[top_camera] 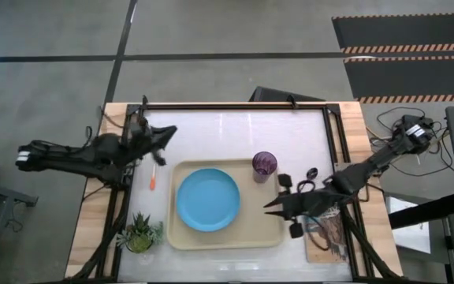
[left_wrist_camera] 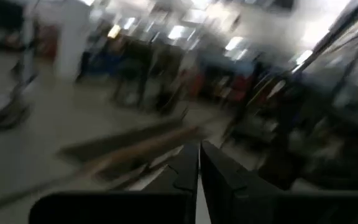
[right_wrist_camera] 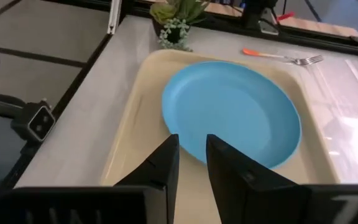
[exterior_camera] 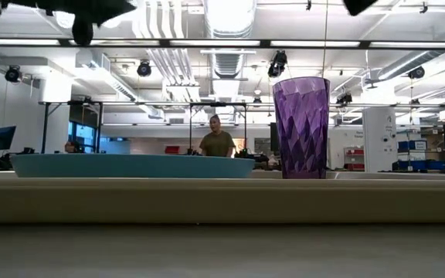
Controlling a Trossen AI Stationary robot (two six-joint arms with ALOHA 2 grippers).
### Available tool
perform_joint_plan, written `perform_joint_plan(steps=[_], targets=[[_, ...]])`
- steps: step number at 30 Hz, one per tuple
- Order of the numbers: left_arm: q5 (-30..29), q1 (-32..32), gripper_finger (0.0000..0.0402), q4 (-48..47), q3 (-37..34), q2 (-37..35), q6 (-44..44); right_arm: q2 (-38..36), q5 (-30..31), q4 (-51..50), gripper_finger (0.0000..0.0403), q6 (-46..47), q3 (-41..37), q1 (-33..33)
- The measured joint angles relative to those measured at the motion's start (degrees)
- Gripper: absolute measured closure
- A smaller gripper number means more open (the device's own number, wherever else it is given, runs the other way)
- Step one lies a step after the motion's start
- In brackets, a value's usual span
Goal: Pick and place plate/cup/fork/spoon on tray
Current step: Put the orange fork on the white tray to the left side of the blue plate
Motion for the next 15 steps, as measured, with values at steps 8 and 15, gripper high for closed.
perform_joint_plan(steps=[8, 15], targets=[[-6.4, 0.0, 0.0402, -47.2, 14.1, 10.8, -34.4, -8.1, 1.0, 0.1, 0.0333, -1.3, -5.3, 3.3], [6.0, 0.3, 0.0402, -67.3, 15.6, 18.7, -57.3, -12.2, 1.0, -4.9, 0.0333, -2.1, -6.6, 3.4]])
